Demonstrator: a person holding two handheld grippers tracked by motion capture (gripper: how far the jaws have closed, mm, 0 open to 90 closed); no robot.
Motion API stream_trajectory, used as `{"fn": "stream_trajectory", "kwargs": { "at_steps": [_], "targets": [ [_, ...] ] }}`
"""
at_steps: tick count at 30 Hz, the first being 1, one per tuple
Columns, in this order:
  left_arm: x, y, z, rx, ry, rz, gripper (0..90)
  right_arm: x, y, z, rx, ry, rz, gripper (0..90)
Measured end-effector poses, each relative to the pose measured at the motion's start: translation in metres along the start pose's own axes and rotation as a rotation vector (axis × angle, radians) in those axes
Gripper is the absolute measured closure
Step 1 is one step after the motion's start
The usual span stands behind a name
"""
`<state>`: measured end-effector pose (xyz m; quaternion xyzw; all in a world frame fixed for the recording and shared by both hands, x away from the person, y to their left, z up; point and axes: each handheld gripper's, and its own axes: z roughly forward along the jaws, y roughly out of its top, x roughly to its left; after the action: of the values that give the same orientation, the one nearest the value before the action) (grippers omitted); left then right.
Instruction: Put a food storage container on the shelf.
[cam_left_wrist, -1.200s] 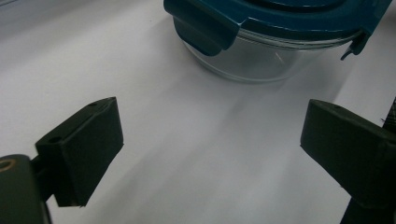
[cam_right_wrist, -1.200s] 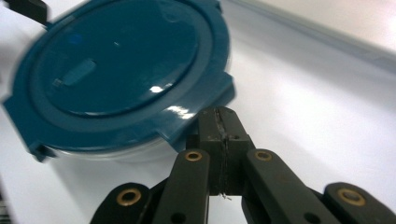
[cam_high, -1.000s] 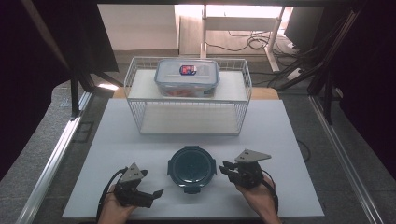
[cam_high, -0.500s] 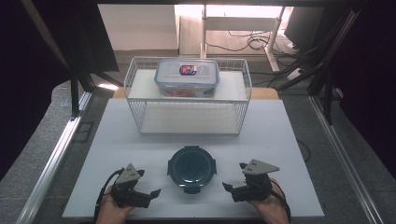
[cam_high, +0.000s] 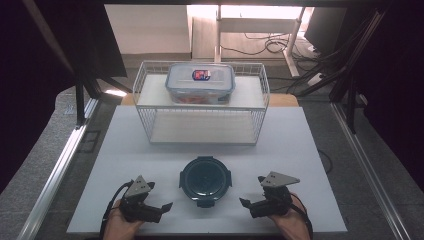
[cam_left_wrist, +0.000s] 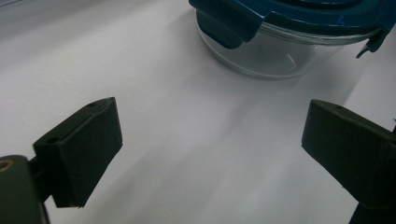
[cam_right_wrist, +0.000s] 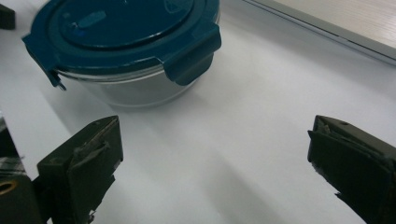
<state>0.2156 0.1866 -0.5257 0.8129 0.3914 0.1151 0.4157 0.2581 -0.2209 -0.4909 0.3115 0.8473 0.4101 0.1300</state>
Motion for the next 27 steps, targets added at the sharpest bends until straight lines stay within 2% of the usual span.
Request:
{"fn": "stream_trajectory", "kwargs": {
  "at_steps": [4,6,7,8,9,12,16,18,19,20,26,27],
  "targets": [
    [-0.002,0.002,0.001,-0.021,-0.002,0.027,3.1,-0.002,0.001,0.001,-0.011,0.014,0.016,2.7],
    [-0.003,0.004,0.001,-0.015,-0.013,0.026,3.7,-0.002,0.004,0.001,-0.026,0.027,0.026,2.6],
    [-0.003,0.006,0.001,-0.011,-0.033,0.015,4.4,-0.001,0.006,0.001,-0.033,0.036,0.027,2.6],
    [-0.003,0.006,0.001,-0.011,-0.033,0.015,4.7,0.0,0.008,0.001,-0.03,0.04,0.024,2.8],
    [-0.003,0.009,0.002,-0.017,-0.052,0.003,4.8,0.0,0.01,0.003,-0.026,0.05,0.03,3.0],
    [-0.005,0.013,0.002,-0.023,-0.058,0.003,4.6,0.002,0.014,0.005,-0.025,0.061,0.035,3.1],
    [-0.004,0.023,0.004,-0.011,-0.081,-0.009,2.3,0.006,0.021,0.011,-0.004,0.074,0.035,1.0],
    [-0.002,0.029,0.006,-0.009,-0.1,-0.028,1.3,0.006,0.024,0.016,0.034,0.091,0.065,0.0],
    [-0.001,0.035,0.008,0.006,-0.112,-0.027,2.3,0.004,0.026,0.022,0.063,0.099,0.098,0.0],
    [-0.001,0.038,0.009,0.012,-0.11,-0.02,2.6,0.004,0.027,0.023,0.071,0.106,0.101,0.0],
    [-0.001,0.055,0.017,0.019,-0.133,-0.008,6.8,0.003,0.039,0.027,0.062,0.14,0.109,1.4],
    [0.0,0.063,0.022,0.018,-0.141,-0.003,6.9,0.003,0.041,0.029,0.068,0.146,0.116,2.1]
  ]
}}
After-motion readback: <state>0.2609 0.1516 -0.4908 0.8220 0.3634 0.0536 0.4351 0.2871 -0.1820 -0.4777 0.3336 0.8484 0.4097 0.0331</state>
